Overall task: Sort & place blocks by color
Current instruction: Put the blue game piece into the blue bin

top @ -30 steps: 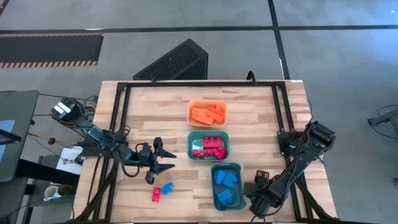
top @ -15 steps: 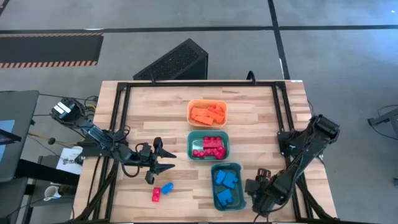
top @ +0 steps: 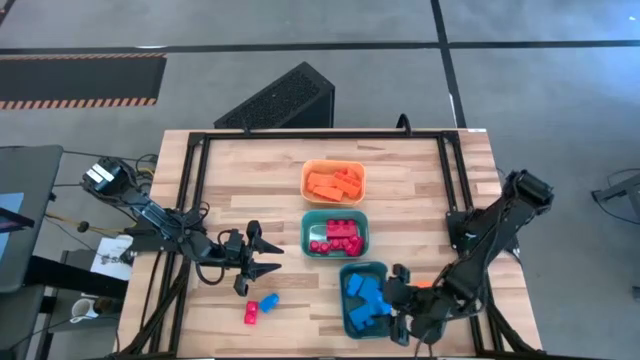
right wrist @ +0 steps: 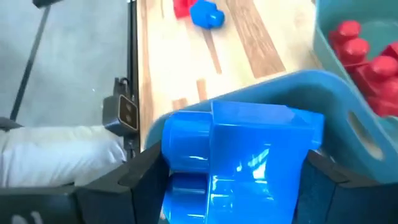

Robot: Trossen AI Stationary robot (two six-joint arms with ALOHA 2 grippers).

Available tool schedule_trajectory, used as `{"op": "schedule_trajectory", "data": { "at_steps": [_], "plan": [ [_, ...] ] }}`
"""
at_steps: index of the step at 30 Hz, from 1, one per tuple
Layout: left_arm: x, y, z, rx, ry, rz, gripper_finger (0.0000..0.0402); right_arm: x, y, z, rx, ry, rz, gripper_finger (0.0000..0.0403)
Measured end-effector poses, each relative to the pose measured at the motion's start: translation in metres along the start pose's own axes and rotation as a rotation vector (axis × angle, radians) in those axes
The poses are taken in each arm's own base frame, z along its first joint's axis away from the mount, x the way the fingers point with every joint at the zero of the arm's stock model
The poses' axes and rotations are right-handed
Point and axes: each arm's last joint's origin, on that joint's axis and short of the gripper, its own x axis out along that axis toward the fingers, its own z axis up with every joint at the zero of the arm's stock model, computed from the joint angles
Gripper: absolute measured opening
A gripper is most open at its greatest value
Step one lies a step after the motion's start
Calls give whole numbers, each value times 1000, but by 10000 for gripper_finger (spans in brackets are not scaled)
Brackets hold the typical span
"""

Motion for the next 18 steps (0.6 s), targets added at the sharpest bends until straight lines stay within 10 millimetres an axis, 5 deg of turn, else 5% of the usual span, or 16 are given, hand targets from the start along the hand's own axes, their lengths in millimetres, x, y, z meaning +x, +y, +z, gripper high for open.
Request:
{"op": "schedule_trajectory", "data": {
  "at_steps": [18],
  "plan": [
    [0,0,0,1,2,0,164,20,-9,11,87,68,26,322]
  ]
}}
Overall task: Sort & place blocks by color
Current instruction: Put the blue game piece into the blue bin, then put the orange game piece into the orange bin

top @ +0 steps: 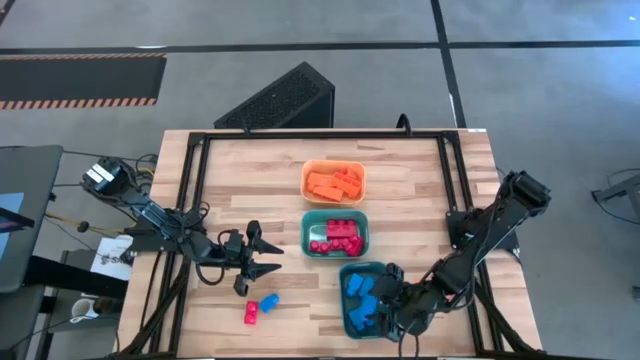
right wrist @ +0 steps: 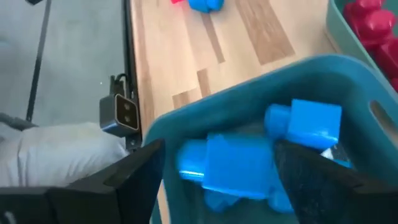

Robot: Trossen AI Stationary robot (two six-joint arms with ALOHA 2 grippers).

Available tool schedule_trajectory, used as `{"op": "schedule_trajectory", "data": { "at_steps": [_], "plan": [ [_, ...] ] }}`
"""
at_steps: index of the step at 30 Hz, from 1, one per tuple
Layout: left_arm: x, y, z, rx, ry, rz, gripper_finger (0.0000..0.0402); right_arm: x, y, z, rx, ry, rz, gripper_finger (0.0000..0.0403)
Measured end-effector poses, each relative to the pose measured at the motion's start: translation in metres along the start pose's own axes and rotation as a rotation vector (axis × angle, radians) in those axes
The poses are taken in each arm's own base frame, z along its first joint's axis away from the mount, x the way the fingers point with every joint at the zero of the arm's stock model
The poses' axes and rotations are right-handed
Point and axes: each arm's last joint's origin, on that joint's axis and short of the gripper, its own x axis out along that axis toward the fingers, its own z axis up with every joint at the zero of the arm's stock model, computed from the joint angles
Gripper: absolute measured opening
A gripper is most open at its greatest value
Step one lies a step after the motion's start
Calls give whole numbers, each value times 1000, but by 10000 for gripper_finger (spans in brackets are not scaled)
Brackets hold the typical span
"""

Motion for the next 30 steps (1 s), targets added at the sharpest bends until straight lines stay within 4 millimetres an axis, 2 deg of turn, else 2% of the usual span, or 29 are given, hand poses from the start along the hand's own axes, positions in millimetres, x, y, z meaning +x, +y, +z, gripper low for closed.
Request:
{"op": "schedule_trajectory", "data": {
  "at_steps": [5,9,14,18,24,30],
  "plan": [
    [0,0,0,0,0,0,164,4,-5,4,43,63,16,332],
    [0,0,0,0,0,-1,164,5,-13,3,72,203,15,338],
    [0,0,0,1,2,0,164,-3,-26,2,89,300,-63,329],
    [0,0,-1,2,5,0,164,-18,-35,-4,84,363,-157,317],
    [0,0,-1,2,5,0,164,-38,-44,-28,82,471,-345,311],
    [0,0,-1,-2,5,0,164,-41,-55,-62,113,593,-429,311]
  ]
}}
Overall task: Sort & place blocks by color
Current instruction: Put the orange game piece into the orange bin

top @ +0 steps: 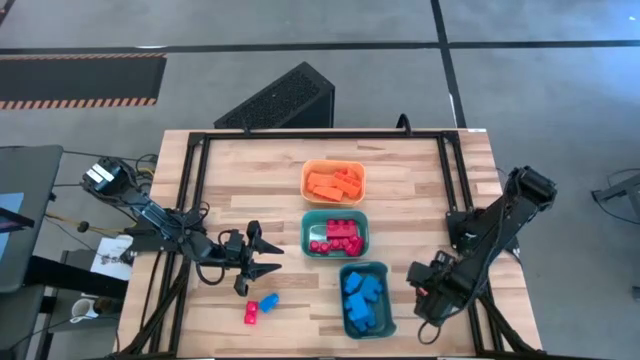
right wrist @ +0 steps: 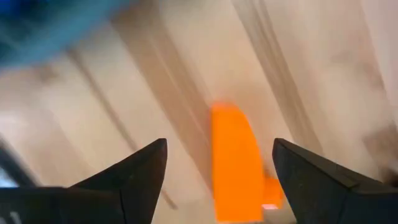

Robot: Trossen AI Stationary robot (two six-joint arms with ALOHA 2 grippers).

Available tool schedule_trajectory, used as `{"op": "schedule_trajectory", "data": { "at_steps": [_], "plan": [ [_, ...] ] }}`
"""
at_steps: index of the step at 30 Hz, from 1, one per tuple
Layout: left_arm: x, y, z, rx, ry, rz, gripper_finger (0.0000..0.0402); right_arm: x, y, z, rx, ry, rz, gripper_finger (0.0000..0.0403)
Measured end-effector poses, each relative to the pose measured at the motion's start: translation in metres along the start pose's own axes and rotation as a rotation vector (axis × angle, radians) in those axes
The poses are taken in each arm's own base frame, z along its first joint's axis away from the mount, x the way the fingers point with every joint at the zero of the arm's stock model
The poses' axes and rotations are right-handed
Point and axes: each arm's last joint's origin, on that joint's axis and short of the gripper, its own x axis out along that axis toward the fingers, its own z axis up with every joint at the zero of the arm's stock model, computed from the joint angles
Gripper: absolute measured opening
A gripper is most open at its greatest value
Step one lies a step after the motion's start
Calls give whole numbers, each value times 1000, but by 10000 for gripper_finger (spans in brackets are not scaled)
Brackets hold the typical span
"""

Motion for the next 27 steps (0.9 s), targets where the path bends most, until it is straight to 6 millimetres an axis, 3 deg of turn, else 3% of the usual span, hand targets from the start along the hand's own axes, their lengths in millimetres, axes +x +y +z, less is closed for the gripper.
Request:
{"op": "schedule_trajectory", "data": {
  "at_steps": [10,20,27],
  "plan": [
    [0,0,0,0,0,0,164,26,-17,-19,33,82,-90,311],
    [0,0,0,0,1,-2,164,65,-23,-25,33,115,58,311],
    [0,0,-1,4,8,0,164,69,-27,-26,39,129,64,291]
  ]
}}
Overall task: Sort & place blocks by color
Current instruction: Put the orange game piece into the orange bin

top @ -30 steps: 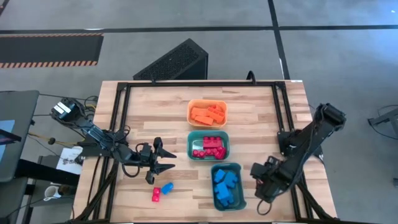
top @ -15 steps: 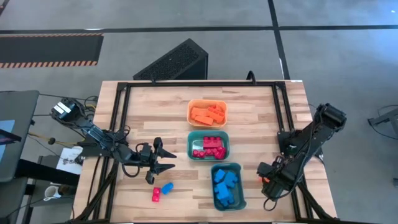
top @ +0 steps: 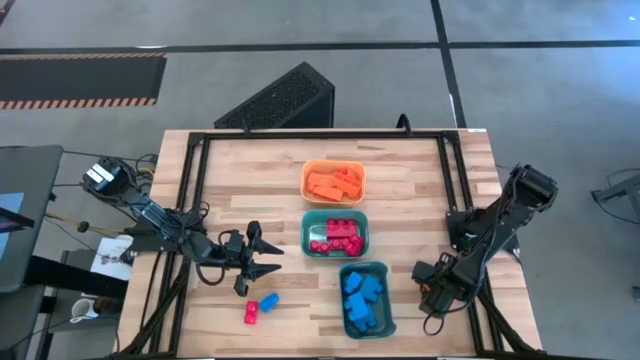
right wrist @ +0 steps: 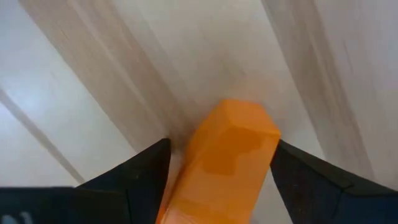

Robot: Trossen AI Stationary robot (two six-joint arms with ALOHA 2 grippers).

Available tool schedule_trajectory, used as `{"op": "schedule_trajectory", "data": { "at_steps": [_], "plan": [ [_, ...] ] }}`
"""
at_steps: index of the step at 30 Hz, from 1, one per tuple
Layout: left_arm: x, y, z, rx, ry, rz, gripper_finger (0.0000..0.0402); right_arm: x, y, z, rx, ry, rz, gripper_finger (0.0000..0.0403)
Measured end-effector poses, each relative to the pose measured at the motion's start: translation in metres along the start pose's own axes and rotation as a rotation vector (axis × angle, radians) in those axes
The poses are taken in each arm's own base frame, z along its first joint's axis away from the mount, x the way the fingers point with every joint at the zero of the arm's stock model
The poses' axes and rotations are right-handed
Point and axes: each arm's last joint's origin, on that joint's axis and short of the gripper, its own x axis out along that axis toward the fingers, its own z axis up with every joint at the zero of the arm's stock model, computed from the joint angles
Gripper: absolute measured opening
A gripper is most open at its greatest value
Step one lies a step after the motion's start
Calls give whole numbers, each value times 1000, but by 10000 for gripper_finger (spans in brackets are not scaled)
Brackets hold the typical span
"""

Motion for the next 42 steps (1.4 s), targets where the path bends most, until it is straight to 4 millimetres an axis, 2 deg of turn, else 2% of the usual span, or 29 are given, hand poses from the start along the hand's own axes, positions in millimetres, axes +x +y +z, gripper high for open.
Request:
{"op": "schedule_trajectory", "data": {
  "at_steps": [4,9,13,19,25,29,32,36,40,42],
  "plan": [
    [0,0,0,0,0,1,164,0,0,0,2,3,0,242],
    [0,0,0,-1,-1,3,164,-9,5,5,8,19,-23,146],
    [0,0,0,-1,-1,5,164,-29,14,19,-32,-24,20,147],
    [0,0,0,-1,-2,9,164,-76,12,50,-101,-317,103,147],
    [0,0,0,0,-2,8,164,-116,-26,77,-94,-665,65,146],
    [0,0,0,0,-2,8,164,-130,-51,103,-45,-928,150,146],
    [0,0,0,0,-2,8,164,-133,-67,127,-47,-1092,258,146],
    [0,0,0,0,-2,8,164,-129,-96,153,27,-1220,247,146],
    [0,0,0,6,-2,8,164,-125,-122,177,116,-1262,196,146],
    [0,1,0,15,1,10,164,-125,-129,189,118,-1290,229,149]
  ]
}}
